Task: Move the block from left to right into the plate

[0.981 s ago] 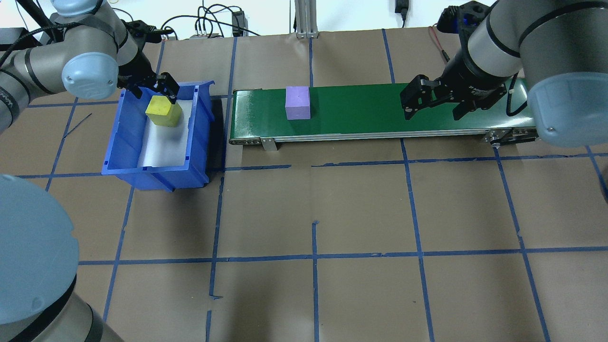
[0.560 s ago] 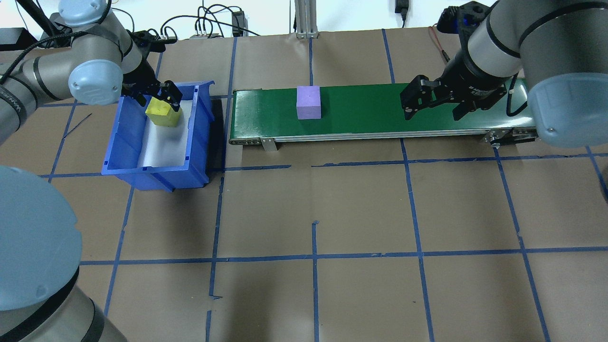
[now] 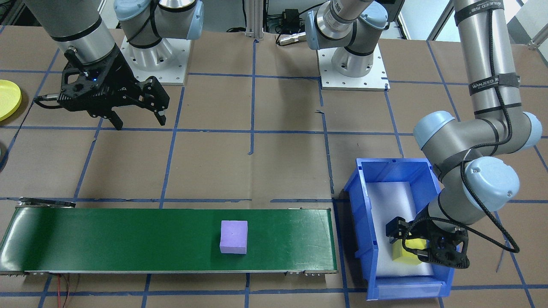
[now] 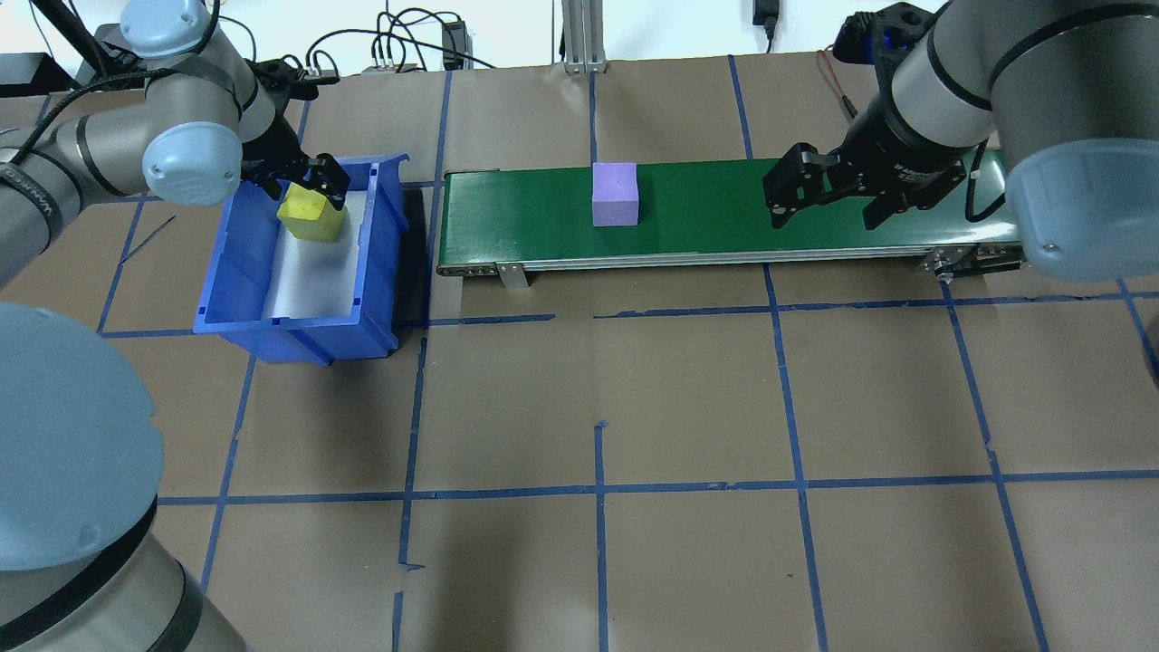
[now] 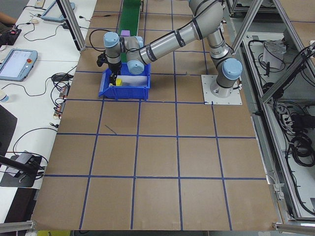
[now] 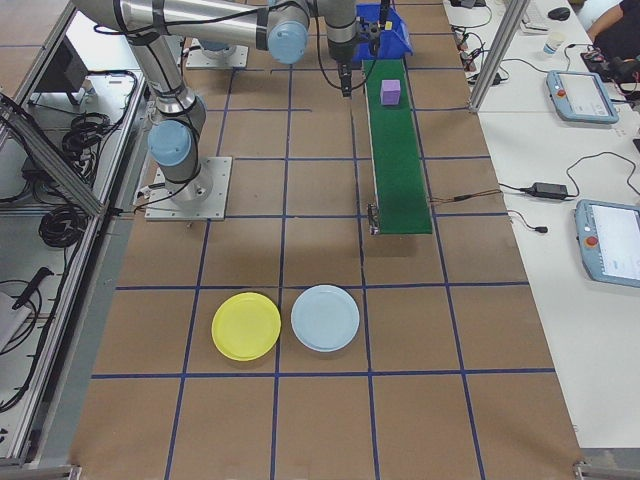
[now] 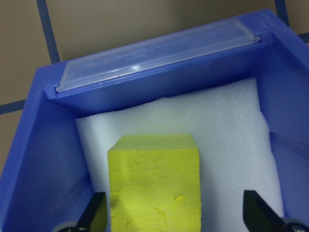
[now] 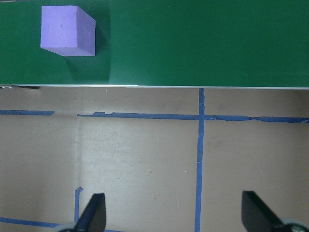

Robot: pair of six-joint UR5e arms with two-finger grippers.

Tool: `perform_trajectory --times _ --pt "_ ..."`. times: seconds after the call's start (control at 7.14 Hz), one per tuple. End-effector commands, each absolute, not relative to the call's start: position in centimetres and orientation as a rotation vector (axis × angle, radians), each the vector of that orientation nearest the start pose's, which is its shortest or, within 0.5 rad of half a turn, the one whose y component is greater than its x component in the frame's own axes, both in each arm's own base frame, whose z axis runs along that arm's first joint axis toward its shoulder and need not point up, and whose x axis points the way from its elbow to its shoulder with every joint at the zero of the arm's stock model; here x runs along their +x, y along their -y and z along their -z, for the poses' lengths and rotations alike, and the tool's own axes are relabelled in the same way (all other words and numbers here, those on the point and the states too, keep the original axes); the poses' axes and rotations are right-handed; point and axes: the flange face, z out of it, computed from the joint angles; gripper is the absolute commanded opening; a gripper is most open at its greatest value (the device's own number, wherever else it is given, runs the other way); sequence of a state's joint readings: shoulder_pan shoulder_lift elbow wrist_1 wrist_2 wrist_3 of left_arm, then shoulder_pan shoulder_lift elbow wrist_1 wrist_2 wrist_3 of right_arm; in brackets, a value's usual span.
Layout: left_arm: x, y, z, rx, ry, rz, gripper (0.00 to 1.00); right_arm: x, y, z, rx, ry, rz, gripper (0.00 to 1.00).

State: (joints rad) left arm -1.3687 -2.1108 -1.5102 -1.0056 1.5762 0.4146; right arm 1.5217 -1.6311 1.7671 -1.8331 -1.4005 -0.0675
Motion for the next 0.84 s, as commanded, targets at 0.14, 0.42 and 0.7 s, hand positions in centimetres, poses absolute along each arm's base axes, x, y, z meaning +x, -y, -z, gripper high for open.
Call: perform_trajectory --times 0.14,0.42,0.7 --pt "0.6 69.2 -24.7 0.336 -3.077 0.151 0.96 12.7 48.1 -44.9 -0.044 -2.972 0.204 1.0" --pt "0.5 68.8 -23.8 0.327 -3.084 0.124 0.86 12.7 48.1 -44.9 -0.044 -2.972 0.204 1.0" --pt "0.5 68.7 -23.6 0.332 -3.086 0.118 0.41 12.7 48.1 -44.9 -0.044 -2.972 0.204 1.0"
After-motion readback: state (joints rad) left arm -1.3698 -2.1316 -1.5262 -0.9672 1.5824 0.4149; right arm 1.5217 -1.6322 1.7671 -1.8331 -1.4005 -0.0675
